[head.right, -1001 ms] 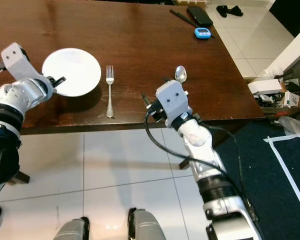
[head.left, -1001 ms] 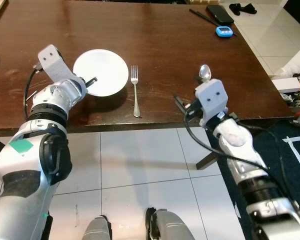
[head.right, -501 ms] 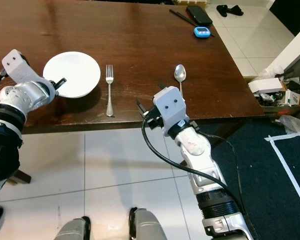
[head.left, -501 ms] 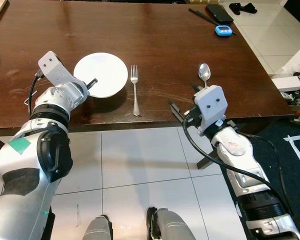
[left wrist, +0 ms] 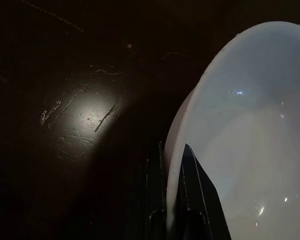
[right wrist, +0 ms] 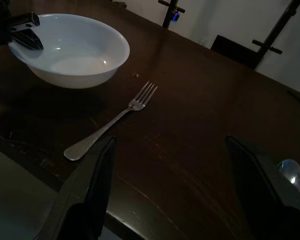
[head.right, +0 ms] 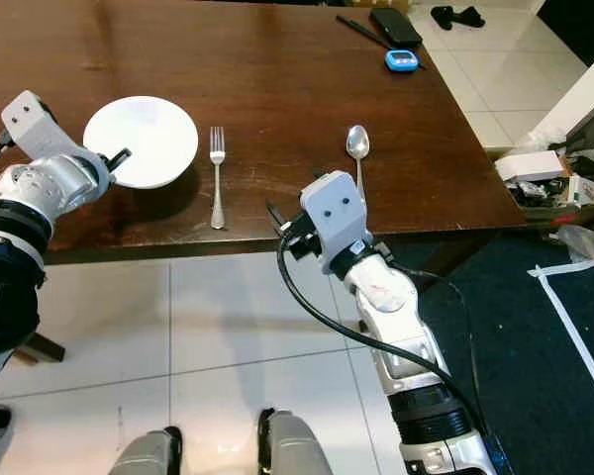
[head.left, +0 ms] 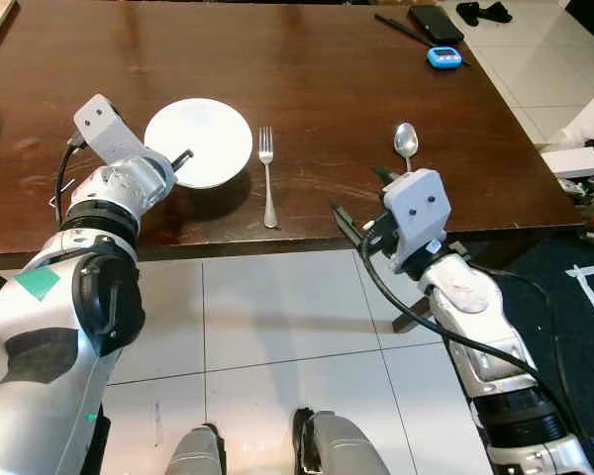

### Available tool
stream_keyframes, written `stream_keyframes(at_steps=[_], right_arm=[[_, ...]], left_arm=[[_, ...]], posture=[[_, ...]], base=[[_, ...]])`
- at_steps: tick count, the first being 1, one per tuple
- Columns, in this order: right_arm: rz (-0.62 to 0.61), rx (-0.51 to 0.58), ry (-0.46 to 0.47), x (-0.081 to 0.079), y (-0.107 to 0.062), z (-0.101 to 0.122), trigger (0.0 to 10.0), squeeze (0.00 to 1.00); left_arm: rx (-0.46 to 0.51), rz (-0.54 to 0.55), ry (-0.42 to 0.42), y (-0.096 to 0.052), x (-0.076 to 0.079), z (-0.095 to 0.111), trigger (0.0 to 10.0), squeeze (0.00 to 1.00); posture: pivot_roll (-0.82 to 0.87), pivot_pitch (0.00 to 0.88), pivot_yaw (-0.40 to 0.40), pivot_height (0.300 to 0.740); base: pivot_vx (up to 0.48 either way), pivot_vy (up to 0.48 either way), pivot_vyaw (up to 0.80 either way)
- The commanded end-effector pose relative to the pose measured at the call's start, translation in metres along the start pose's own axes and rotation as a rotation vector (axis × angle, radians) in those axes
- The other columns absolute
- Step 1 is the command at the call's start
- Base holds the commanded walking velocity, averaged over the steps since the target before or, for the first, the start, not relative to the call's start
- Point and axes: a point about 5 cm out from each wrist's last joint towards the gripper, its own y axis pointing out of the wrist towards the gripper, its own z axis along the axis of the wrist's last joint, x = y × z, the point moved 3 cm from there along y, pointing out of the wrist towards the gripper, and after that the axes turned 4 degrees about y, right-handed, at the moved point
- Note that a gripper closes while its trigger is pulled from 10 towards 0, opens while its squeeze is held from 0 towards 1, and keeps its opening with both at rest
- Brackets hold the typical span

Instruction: Setting the table

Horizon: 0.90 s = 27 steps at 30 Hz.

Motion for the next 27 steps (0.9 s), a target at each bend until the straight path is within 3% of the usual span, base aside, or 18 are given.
stream_keyframes(at_steps=[1, 11, 27], right_arm=[[0.006, -0.018, -0.002, -0.003, -0.003, -0.003, 10.0, 0.0], [0.005, -0.023, 0.0, -0.002, -0.003, -0.001, 10.0, 0.0], [-0.002, -0.013, -0.001, 0.001, 0.0, 0.006, 10.0, 0.0]], left_arm=[[-0.018, 0.017, 0.007, 0.001, -0.002, -0.006, 10.0, 0.0], [-0.004, 0.058, -0.057, 0.002, -0.012, -0.003, 10.0, 0.0], [0.03, 0.031, 0.023, 0.0, -0.004, 0.005, 10.0, 0.0]], posture=[[-0.02, 0.136, 0.02, 0.74], [-0.02, 0.16, 0.016, 0.74], [-0.03, 0.212, 0.022, 0.74]], base=[[0.0, 0.0, 0.0], [0.0, 0.0, 0.0], [0.0, 0.0, 0.0]])
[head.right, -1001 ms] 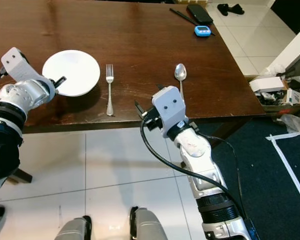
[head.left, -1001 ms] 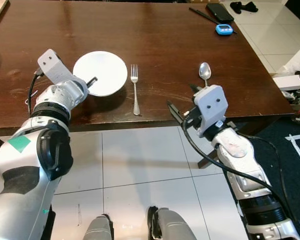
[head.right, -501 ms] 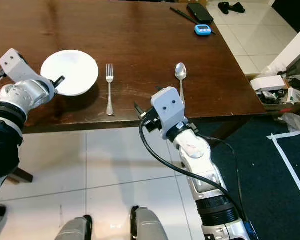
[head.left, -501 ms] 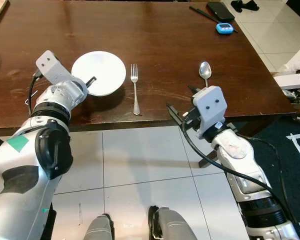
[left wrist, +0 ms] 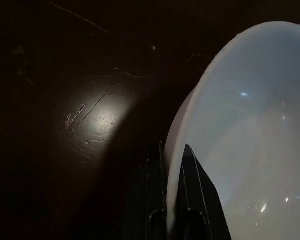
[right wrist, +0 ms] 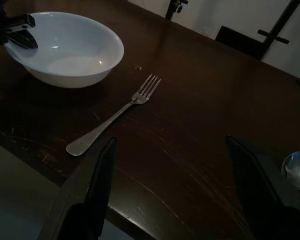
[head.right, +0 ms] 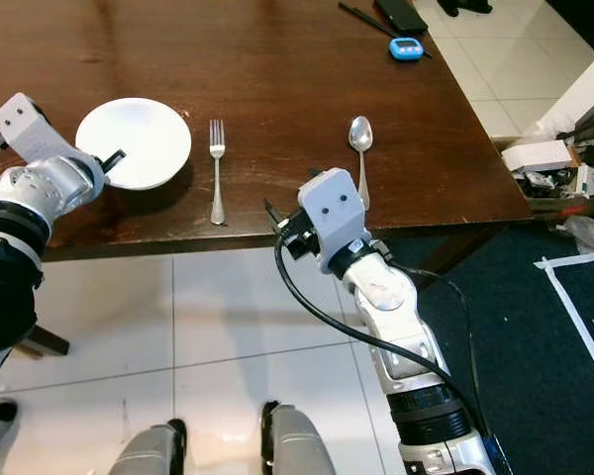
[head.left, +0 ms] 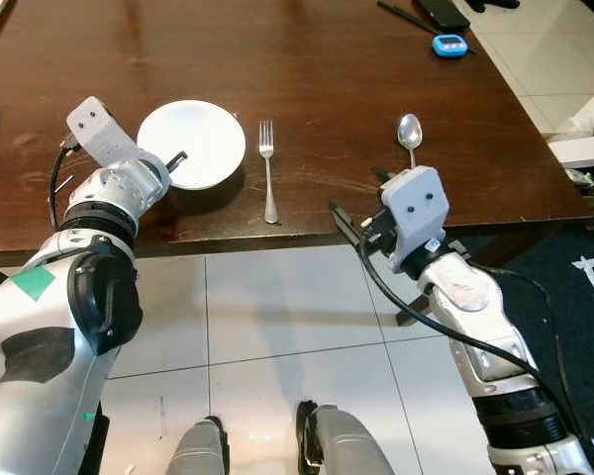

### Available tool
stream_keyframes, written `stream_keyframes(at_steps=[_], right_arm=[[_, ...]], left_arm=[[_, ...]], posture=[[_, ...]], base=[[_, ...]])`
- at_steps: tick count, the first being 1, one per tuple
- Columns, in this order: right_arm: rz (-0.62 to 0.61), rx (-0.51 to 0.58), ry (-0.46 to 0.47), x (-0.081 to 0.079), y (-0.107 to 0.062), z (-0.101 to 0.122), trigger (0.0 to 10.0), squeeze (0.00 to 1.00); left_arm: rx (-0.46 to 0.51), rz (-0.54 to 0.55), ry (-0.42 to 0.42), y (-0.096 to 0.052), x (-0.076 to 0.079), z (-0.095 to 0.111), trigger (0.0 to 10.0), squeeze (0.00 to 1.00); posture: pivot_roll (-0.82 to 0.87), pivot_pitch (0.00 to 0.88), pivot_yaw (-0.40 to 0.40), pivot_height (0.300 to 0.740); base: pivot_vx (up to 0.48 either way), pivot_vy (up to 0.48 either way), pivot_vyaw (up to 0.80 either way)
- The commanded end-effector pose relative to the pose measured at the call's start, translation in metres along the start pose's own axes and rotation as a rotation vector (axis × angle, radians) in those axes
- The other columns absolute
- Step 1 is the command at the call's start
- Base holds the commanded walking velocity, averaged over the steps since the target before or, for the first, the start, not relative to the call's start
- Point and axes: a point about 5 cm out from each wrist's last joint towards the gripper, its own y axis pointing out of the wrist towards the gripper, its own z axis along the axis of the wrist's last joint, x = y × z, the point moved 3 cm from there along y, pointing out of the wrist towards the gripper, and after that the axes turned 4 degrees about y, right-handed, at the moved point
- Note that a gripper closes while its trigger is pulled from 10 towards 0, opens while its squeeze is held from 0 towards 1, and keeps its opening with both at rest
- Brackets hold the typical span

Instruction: Setting the table

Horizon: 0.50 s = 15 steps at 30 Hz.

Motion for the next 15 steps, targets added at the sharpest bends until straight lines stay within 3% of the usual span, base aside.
stream_keyframes(at_steps=[1, 9, 10, 11, 12, 13, 14, 15], right_arm=[[-0.002, -0.001, -0.005, 0.0016, -0.0016, 0.0015, 10.0, 0.0], [-0.006, -0.002, -0.008, 0.0028, -0.0022, 0.0021, 10.0, 0.0], [-0.006, -0.003, -0.008, 0.0025, -0.0026, 0.0019, 10.0, 0.0], [-0.006, -0.003, -0.009, 0.0024, -0.0027, 0.0019, 10.0, 0.0], [-0.006, -0.003, -0.009, 0.0024, -0.0027, 0.0019, 10.0, 0.0], [-0.006, -0.004, -0.01, 0.0025, -0.0025, 0.0022, 10.0, 0.0], [-0.006, -0.004, -0.011, 0.0026, -0.0025, 0.0023, 10.0, 0.0], [-0.006, -0.004, -0.011, 0.0026, -0.0025, 0.0023, 10.0, 0.0]], left_arm=[[0.005, -0.006, 0.021, -0.0004, 0.0035, 0.0013, 10.0, 0.0], [0.014, -0.017, 0.028, -0.001, 0.0069, 0.003, 10.0, 0.0], [0.015, -0.02, 0.028, -0.001, 0.0074, 0.003, 10.0, 0.22], [0.015, -0.022, 0.028, -0.001, 0.0077, 0.003, 10.0, 0.31], [0.015, -0.022, 0.028, -0.001, 0.0077, 0.003, 10.0, 0.31], [0.016, -0.025, 0.027, -0.0009, 0.008, 0.0028, 10.0, 0.76], [0.016, -0.025, 0.028, -0.0009, 0.0078, 0.0027, 10.0, 1.0], [0.016, -0.025, 0.028, -0.0009, 0.0078, 0.0027, 10.0, 1.0]], posture=[[-0.03, 0.215, 0.025, 0.74], [-0.03, 0.216, 0.028, 0.74], [-0.03, 0.216, 0.028, 0.74], [-0.03, 0.216, 0.027, 0.74], [-0.03, 0.216, 0.027, 0.74], [-0.03, 0.215, 0.028, 0.74], [-0.03, 0.215, 0.028, 0.74], [-0.03, 0.215, 0.028, 0.74]], base=[[0.0, 0.0, 0.0], [0.0, 0.0, 0.0], [0.0, 0.0, 0.0], [0.0, 0.0, 0.0], [0.0, 0.0, 0.0], [0.0, 0.0, 0.0], [0.0, 0.0, 0.0], [0.0, 0.0, 0.0]])
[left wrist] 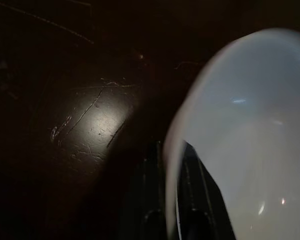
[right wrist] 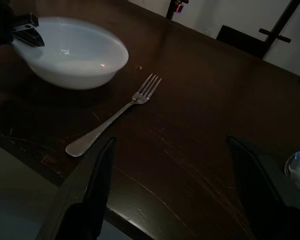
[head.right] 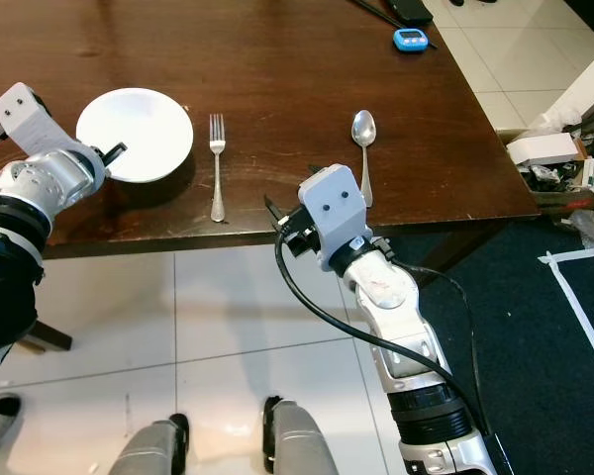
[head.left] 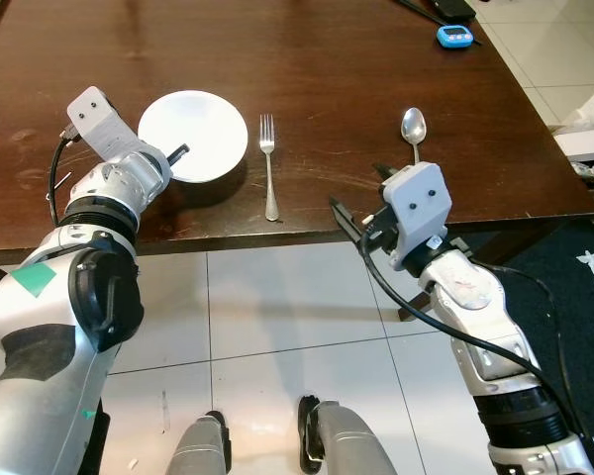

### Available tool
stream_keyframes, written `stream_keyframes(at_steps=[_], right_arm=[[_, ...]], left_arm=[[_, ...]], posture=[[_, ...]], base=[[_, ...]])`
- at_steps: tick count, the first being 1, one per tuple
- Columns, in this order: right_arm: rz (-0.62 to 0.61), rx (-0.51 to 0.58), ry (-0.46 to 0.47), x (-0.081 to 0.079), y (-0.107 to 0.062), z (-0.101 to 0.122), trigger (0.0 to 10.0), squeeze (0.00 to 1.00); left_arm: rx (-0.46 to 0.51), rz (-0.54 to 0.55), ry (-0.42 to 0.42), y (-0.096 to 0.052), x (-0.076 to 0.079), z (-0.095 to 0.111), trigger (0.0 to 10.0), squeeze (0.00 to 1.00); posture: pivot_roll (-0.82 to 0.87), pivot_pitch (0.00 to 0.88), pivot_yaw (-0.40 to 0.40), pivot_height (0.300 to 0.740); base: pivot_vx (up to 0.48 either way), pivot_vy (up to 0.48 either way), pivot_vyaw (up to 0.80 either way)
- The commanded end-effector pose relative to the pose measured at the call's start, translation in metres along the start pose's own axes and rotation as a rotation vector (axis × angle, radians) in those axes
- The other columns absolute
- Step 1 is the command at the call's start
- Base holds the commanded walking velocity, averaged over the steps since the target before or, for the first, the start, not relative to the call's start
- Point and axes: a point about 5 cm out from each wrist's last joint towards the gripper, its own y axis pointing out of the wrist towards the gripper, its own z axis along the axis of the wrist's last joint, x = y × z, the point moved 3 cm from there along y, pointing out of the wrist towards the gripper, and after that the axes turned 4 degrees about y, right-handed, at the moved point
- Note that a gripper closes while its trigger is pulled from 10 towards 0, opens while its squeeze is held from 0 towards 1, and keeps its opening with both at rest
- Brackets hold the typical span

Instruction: Setting the table

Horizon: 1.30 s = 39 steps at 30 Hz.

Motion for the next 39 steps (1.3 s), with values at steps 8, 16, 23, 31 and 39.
stream_keyframes(at_steps=[8, 16, 23, 31, 39], right_arm=[[-0.003, -0.015, -0.012, 0.003, -0.002, -0.001, 10.0, 0.0], [-0.004, -0.008, -0.015, 0.004, 0.0, 0.001, 10.0, 0.0], [0.011, -0.006, -0.01, 0.001, 0.003, 0.0, 10.0, 0.0], [0.024, 0.002, -0.008, -0.003, 0.006, 0.0, 10.0, 0.0], [0.048, -0.002, 0.0, -0.01, 0.006, -0.005, 10.0, 0.0]], left_arm=[[-0.013, 0.007, 0.003, 0.001, -0.001, -0.004, 10.0, 0.0], [0.053, 0.001, -0.019, -0.002, 0.001, 0.017, 10.0, 0.0], [0.091, 0.002, -0.016, -0.006, 0.002, 0.033, 10.0, 0.0], [0.424, -0.216, 0.176, -0.028, 0.019, 0.097, 10.0, 0.0], [0.521, -0.472, 0.354, -0.046, 0.011, 0.086, 10.0, 0.0]], posture=[[-0.03, 0.21, 0.026, 0.74], [-0.03, 0.2, 0.02, 0.74], [-0.01, 0.19, 0.004, 0.74], [0.0, 0.175, -0.007, 0.74], [0.02, 0.16, -0.011, 0.74]], base=[[0.0, 0.0, 0.0], [0.0, 0.0, 0.0], [0.0, 0.0, 0.0], [0.0, 0.0, 0.0], [0.0, 0.0, 0.0]])
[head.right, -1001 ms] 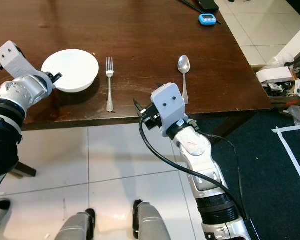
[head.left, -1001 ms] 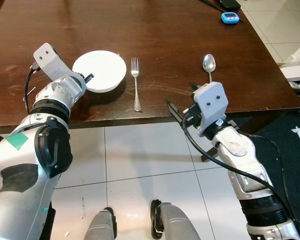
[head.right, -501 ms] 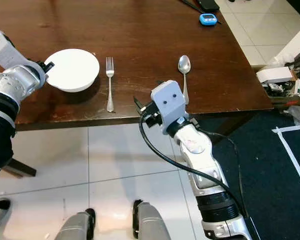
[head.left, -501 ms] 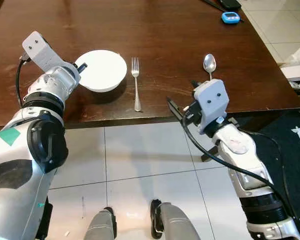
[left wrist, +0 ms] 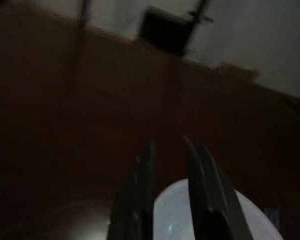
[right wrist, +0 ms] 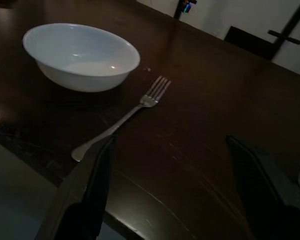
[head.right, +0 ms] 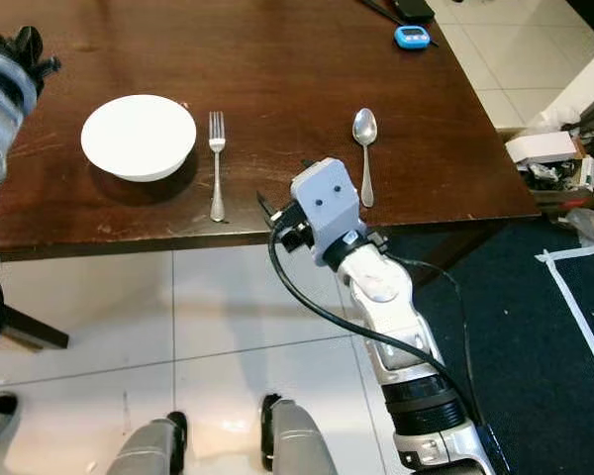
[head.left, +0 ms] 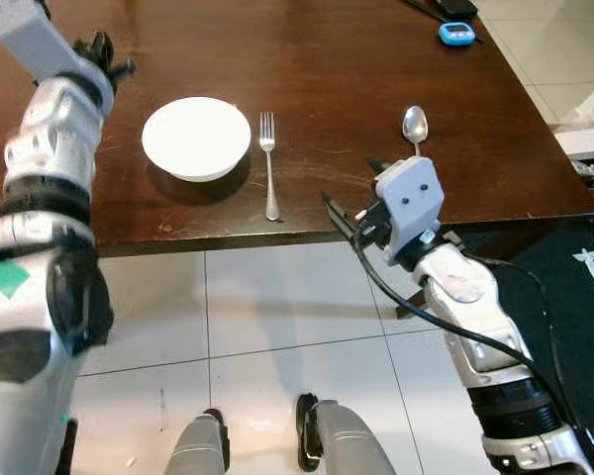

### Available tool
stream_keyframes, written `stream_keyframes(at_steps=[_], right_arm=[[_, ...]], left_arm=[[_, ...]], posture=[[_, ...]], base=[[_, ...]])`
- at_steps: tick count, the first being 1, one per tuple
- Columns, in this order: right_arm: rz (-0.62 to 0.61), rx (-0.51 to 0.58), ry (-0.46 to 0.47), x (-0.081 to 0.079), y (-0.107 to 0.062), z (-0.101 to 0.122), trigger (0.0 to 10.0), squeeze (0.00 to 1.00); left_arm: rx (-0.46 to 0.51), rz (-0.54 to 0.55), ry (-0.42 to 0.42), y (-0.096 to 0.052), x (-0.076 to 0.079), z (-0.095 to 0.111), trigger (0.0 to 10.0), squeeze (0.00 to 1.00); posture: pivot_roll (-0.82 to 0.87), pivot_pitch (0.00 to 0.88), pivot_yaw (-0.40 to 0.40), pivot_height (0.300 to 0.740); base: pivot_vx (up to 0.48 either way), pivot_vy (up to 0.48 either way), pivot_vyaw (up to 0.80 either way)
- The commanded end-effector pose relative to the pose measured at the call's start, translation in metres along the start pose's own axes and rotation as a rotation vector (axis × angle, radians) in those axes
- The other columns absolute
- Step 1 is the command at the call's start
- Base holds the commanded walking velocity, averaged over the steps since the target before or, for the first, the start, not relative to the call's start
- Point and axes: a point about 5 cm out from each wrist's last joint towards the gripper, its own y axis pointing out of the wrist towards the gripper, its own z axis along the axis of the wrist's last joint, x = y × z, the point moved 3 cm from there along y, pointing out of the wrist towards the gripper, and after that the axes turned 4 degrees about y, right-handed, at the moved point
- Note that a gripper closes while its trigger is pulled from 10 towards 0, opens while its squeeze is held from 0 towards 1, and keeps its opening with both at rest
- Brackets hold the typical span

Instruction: Setting the table

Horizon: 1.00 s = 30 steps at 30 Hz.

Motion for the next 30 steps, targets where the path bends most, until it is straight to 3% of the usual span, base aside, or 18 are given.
stream_keyframes(at_steps=[1, 3, 4, 7, 9, 12, 14, 17, 18, 19, 20, 21, 27, 28, 29, 30], right_arm=[[0.009, -0.022, 0.001, -0.003, -0.002, -0.008, 10.0, 0.0], [0.01, -0.022, 0.002, -0.003, -0.003, -0.008, 10.0, 0.0], [0.011, -0.023, 0.001, -0.003, -0.004, -0.009, 10.0, 0.0], [0.012, -0.024, -0.001, -0.002, -0.005, -0.01, 10.0, 0.0], [0.011, -0.025, -0.001, -0.002, -0.006, -0.01, 10.0, 0.0], [0.013, -0.027, 0.0, -0.002, -0.007, -0.012, 10.0, 0.0], [0.013, -0.027, 0.0, -0.003, -0.007, -0.012, 10.0, 0.0], [0.037, -0.034, 0.011, -0.008, -0.01, -0.015, 10.0, 0.0], [0.045, -0.036, 0.012, -0.01, -0.011, -0.016, 10.0, 0.0], [0.052, -0.038, 0.013, -0.012, -0.012, -0.017, 10.0, 0.0], [0.052, -0.038, 0.013, -0.012, -0.012, -0.017, 10.0, 0.0], [0.056, -0.038, 0.017, -0.013, -0.013, -0.018, 10.0, 0.0], [0.112, -0.019, 0.085, -0.021, -0.014, -0.014, 10.0, 0.0], [0.213, -0.021, 0.165, -0.034, -0.018, -0.014, 10.0, 0.0], [0.213, -0.021, 0.165, -0.034, -0.018, -0.014, 10.0, 0.0], [0.269, -0.027, 0.182, -0.041, -0.021, -0.014, 10.0, 0.0]], left_arm=[[0.056, -0.139, 0.019, -0.004, 0.015, 0.013, 10.0, 0.0], [0.074, -0.345, 0.094, -0.024, 0.033, 0.01, 10.0, 0.0], [0.007, -0.577, 0.239, -0.052, 0.053, -0.008, 10.0, 0.0], [-0.087, -0.74, 0.386, -0.075, 0.063, -0.032, 10.0, 0.0], [-0.12, -0.802, 0.418, -0.085, 0.065, -0.042, 10.0, 0.0], [-0.089, -0.837, 0.426, -0.092, 0.069, -0.046, 10.0, 0.0], [-0.079, -0.842, 0.432, -0.094, 0.069, -0.047, 10.0, 0.0], [-0.147, -0.798, 0.523, -0.093, 0.066, -0.066, 10.0, 0.0], [-0.164, -0.78, 0.538, -0.093, 0.066, -0.07, 5.4, 0.0], [-0.175, -0.749, 0.54, -0.092, 0.066, -0.075, 2.5, 0.0], [-0.175, -0.749, 0.54, -0.092, 0.066, -0.075, 2.5, 0.0], [-0.177, -0.722, 0.531, -0.091, 0.066, -0.078, 0.0, 0.0], [-0.206, -0.708, 0.552, -0.096, 0.071, -0.096, 0.2, 0.0], [-0.22, -0.728, 0.569, -0.102, 0.076, -0.109, 6.4, 0.0], [-0.22, -0.728, 0.569, -0.102, 0.076, -0.109, 6.4, 0.0], [-0.232, -0.746, 0.568, -0.106, 0.079, -0.115, 7.4, 0.0]], posture=[[0.02, 0.159, -0.01, 0.74], [0.02, 0.155, -0.01, 0.74], [0.02, 0.151, -0.01, 0.74], [0.02, 0.149, -0.009, 0.74], [0.02, 0.148, -0.01, 0.74], [0.02, 0.141, -0.011, 0.74], [0.02, 0.141, -0.011, 0.74], [0.02, 0.139, -0.008, 0.74], [0.02, 0.138, -0.008, 0.74], [0.02, 0.137, -0.006, 0.74], [0.02, 0.137, -0.006, 0.74], [0.02, 0.137, -0.006, 0.74], [0.02, 0.139, 0.0, 0.74], [0.02, 0.139, -0.001, 0.74], [0.02, 0.139, -0.001, 0.74], [0.01, 0.139, 0.0, 0.74]], base=[[0.0, 0.0, 0.0], [0.0, 0.0, 0.0], [0.0, 0.0, 0.0], [0.0, 0.0, 0.0], [0.0, 0.0, 0.0], [0.0, 0.0, 0.0], [0.0, 0.0, 0.0], [0.0, 0.0, 0.0], [0.0, 0.0, 0.0], [0.0, 0.0, 0.0], [0.0, 0.0, 0.0], [0.0, 0.0, 0.0], [0.0, 0.0, 0.0], [0.0, 0.0, 0.0], [0.0, 0.0, 0.0], [0.0, 0.0, 0.0]])
